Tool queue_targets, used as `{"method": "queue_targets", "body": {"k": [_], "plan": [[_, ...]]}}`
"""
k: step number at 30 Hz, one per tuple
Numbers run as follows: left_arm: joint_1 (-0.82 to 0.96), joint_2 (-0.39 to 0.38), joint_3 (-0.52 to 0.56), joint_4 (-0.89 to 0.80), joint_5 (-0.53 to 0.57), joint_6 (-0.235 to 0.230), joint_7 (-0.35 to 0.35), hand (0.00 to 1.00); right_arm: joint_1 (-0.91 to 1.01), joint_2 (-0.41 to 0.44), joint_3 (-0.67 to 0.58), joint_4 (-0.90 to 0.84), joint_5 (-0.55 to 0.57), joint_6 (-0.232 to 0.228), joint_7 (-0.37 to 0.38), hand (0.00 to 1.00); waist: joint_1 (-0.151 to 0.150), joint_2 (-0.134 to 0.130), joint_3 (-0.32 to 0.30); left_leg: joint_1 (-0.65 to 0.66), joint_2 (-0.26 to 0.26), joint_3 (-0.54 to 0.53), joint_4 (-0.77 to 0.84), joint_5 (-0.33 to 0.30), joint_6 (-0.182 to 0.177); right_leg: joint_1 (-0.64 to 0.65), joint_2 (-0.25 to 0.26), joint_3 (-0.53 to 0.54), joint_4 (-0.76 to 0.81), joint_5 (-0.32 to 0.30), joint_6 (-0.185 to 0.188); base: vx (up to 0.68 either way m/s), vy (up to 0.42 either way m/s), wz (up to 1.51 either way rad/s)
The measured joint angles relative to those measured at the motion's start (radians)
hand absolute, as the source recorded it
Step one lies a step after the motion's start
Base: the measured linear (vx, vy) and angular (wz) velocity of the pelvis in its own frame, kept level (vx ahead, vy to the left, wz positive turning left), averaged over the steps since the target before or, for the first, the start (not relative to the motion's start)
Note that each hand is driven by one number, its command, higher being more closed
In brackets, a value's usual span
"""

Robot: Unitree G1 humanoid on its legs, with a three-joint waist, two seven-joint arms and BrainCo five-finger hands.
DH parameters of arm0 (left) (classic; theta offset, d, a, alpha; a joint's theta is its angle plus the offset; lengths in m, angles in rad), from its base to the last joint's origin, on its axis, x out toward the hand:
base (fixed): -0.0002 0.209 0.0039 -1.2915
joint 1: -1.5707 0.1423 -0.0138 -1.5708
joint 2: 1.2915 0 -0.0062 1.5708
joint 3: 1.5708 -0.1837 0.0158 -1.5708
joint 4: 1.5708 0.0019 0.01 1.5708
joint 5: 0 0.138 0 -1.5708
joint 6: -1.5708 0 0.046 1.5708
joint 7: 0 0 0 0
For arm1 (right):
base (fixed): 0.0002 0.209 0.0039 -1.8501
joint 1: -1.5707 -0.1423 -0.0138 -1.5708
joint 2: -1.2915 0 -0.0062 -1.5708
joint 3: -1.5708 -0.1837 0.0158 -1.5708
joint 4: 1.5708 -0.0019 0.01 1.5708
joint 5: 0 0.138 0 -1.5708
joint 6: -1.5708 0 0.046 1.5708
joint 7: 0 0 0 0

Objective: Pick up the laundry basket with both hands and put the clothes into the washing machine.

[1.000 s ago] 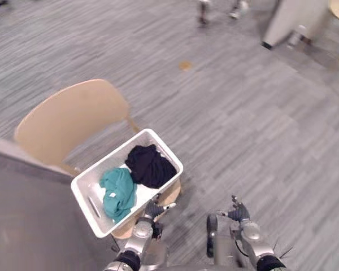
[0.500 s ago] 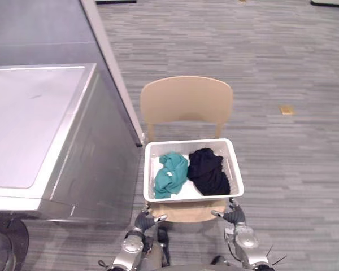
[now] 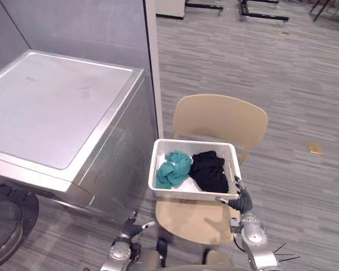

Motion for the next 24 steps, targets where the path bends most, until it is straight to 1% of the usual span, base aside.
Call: {"method": "queue_targets", "body": {"k": [1, 4, 8, 12, 14, 16, 18, 19, 20, 21, 22, 23, 24], "plan": [[0.01, -0.004, 0.003, 0.016, 0.0, 0.0, -0.002, 0.0, -0.022, 0.001, 0.019, 0.0, -0.001, -0.001, 0.004, 0.0, -0.001, 0.002, -0.001, 0.003, 0.017, -0.001, -0.019, 0.006, -0.01, 0.006, 0.017, -0.008, -0.021, 0.009, -0.013, 0.04, -0.127, -0.07], [0.011, -0.004, 0.032, 0.035, 0.0, 0.002, -0.005, 0.0, -0.027, 0.002, 0.038, 0.0, -0.024, 0.0, 0.027, 0.0, -0.004, -0.001, -0.003, 0.014, 0.041, -0.02, -0.059, 0.024, -0.034, 0.037, 0.047, -0.036, -0.081, 0.034, -0.025, 0.06, -0.146, 0.13], [0.024, -0.004, 0.036, 0.036, 0.0, 0.001, -0.005, 0.0, -0.031, -0.002, 0.048, 0.0, -0.052, 0.0, 0.042, 0.0, -0.003, -0.002, -0.004, 0.057, 0.043, -0.046, -0.101, 0.034, -0.045, 0.094, 0.053, -0.064, -0.127, 0.036, -0.027, 0.07, -0.062, 0.18], [0.025, -0.004, 0.036, 0.036, 0.002, 0.0, -0.006, 0.0, -0.06, -0.021, 0.077, 0.013, -0.102, 0.001, 0.042, 0.0, -0.002, -0.002, -0.005, 0.058, 0.04, -0.079, -0.141, 0.062, -0.049, 0.102, 0.054, -0.1, -0.145, 0.038, -0.027, 0.04, -0.022, 0.25], [0.025, -0.003, 0.036, 0.036, 0.003, -0.001, -0.006, 0.0, -0.112, -0.041, 0.083, 0.07, -0.135, 0.002, 0.04, 0.0, 0.0, -0.002, -0.005, 0.06, 0.039, -0.097, -0.157, 0.075, -0.055, 0.107, 0.054, -0.119, -0.149, 0.038, -0.028, 0.01, -0.02, 0.28], [0.025, -0.003, 0.037, 0.036, 0.01, -0.007, -0.006, 0.0, -0.176, -0.078, 0.114, 0.145, -0.169, 0.005, 0.038, 0.0, 0.002, -0.001, -0.005, 0.053, 0.036, -0.116, -0.163, 0.086, -0.055, 0.108, 0.054, -0.138, -0.15, 0.039, -0.028, -0.02, -0.018, 0.33], [0.024, -0.003, 0.037, 0.034, 0.01, -0.016, -0.007, 0.0, -0.241, -0.111, 0.146, 0.212, -0.2, 0.007, 0.037, 0.0, 0.011, 0.002, -0.001, 0.027, 0.03, -0.142, -0.165, 0.1, -0.06, 0.101, 0.054, -0.165, -0.149, 0.039, -0.028, -0.06, -0.016, 0.41], [0.018, -0.003, 0.038, 0.033, 0.01, -0.019, -0.007, 0.0, -0.291, -0.131, 0.161, 0.25, -0.21, 0.008, 0.034, 0.0, 0.025, 0.008, 0.009, 0.007, 0.028, -0.163, -0.165, 0.111, -0.06, 0.091, 0.054, -0.186, -0.147, 0.042, -0.029, -0.1, -0.015, 0.51], [0.013, -0.003, 0.045, 0.03, 0.01, -0.023, -0.007, 0.0, -0.338, -0.143, 0.172, 0.281, -0.222, 0.009, 0.031, 0.0, 0.031, 0.013, 0.022, -0.012, 0.027, -0.178, -0.166, 0.122, -0.062, 0.08, 0.053, -0.204, -0.144, 0.044, -0.031, -0.13, -0.007, 0.65], [-0.002, -0.003, 0.063, 0.023, 0.009, -0.029, -0.007, 0.0, -0.421, -0.16, 0.19, 0.319, -0.236, 0.012, 0.02, 0.0, 0.047, 0.023, 0.052, -0.037, 0.028, -0.201, -0.166, 0.139, -0.066, 0.057, 0.052, -0.227, -0.142, 0.052, -0.035, -0.14, 0.01, 0.56], [-0.014, -0.002, 0.075, 0.02, 0.009, -0.031, -0.006, 0.0, -0.475, -0.168, 0.195, 0.339, -0.243, 0.015, 0.019, 0.0, 0.056, 0.033, 0.078, -0.059, 0.028, -0.216, -0.166, 0.152, -0.066, 0.043, 0.053, -0.241, -0.14, 0.057, -0.037, -0.14, 0.011, 0.53], [-0.021, -0.001, 0.079, 0.018, 0.008, -0.036, -0.006, 0.0, -0.52, -0.174, 0.199, 0.359, -0.246, 0.015, 0.018, 0.0, 0.056, 0.038, 0.097, -0.075, 0.028, -0.228, -0.167, 0.16, -0.066, 0.032, 0.054, -0.253, -0.137, 0.058, -0.038, -0.17, 0.008, 0.45], [-0.03, 0.0, 0.088, 0.013, 0.007, -0.039, -0.005, 0.0, -0.588, -0.182, 0.209, 0.397, -0.253, 0.019, 0.017, 0.0, 0.062, 0.05, 0.121, -0.097, 0.028, -0.243, -0.173, 0.172, -0.074, 0.012, 0.054, -0.269, -0.128, 0.06, -0.038, -0.17, 0.002, 0.47]]}}
